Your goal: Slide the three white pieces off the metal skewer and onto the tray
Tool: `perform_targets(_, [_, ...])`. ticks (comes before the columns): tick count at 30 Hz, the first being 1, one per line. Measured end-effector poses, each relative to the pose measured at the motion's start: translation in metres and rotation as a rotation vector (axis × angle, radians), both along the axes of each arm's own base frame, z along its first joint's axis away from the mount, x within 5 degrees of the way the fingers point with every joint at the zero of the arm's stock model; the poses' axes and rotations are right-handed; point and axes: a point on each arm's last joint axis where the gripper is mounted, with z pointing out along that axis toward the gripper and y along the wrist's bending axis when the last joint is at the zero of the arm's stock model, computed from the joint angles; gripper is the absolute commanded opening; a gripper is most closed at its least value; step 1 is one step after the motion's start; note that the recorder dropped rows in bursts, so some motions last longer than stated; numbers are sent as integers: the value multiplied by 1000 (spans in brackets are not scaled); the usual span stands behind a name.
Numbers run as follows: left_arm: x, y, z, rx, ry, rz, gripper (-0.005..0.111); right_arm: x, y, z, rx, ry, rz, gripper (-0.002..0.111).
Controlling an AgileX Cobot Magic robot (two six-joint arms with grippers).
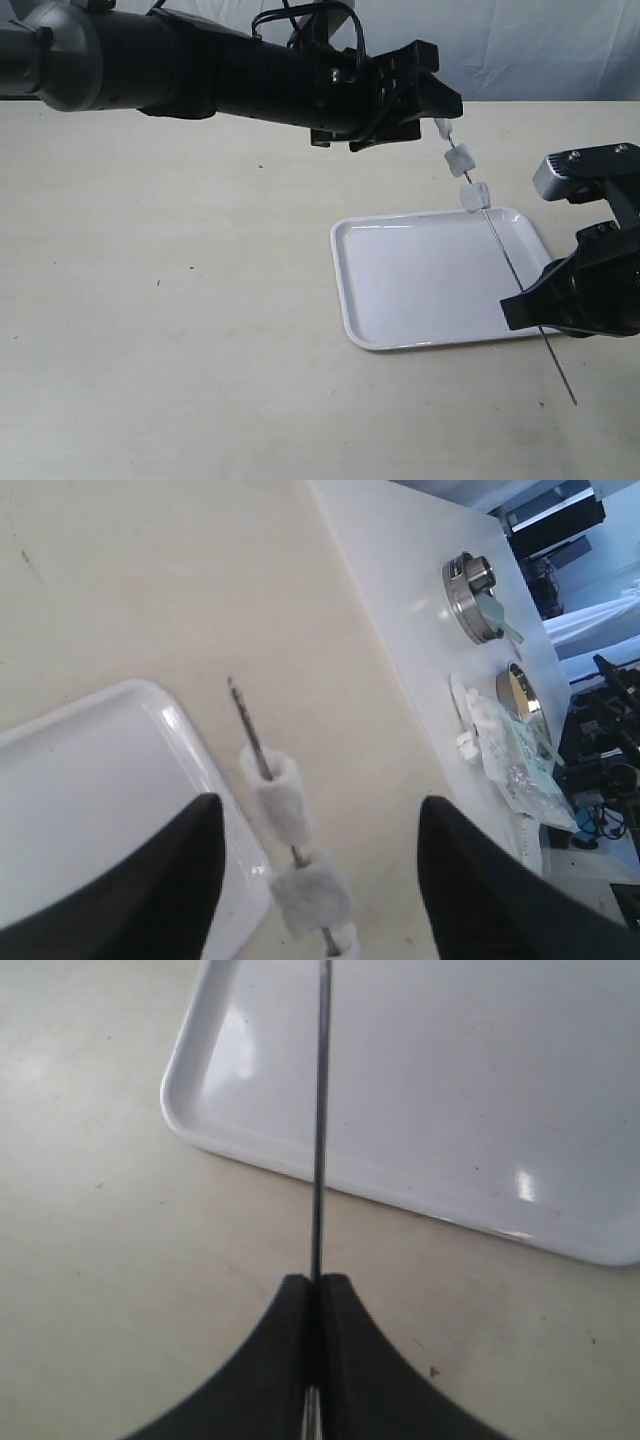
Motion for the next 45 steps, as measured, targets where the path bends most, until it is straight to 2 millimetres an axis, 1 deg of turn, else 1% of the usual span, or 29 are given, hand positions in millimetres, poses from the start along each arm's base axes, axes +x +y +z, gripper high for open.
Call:
perform_targets(3, [3, -2, 8, -22, -1, 8, 53, 0, 0, 0, 0, 0, 1, -1])
perform_targets(7, [4, -2, 12, -14, -2, 10, 53, 0, 0, 0, 0, -2, 0, -1])
perform_targets(14, [3, 0, 6, 53, 17, 4, 53, 1, 0, 0, 0, -7, 0, -1])
perform_targets(20, [4, 0, 5, 63, 18, 32, 53, 0, 0, 0, 7, -5, -4, -1])
perform_targets(24, [1, -9, 1, 73, 14, 31, 53, 0, 0, 0, 7, -5, -4, -1])
perform_targets(28, [3, -17, -4, 72, 18, 17, 53, 1, 0, 0, 7, -7, -2, -1])
perform_targets(35, [7, -21, 7, 58, -11, 15, 53, 1, 0, 1, 6, -11, -3, -1])
perform_targets(45, [6, -19, 3, 126, 12, 7, 53, 1, 0, 1, 6, -13, -4, -1])
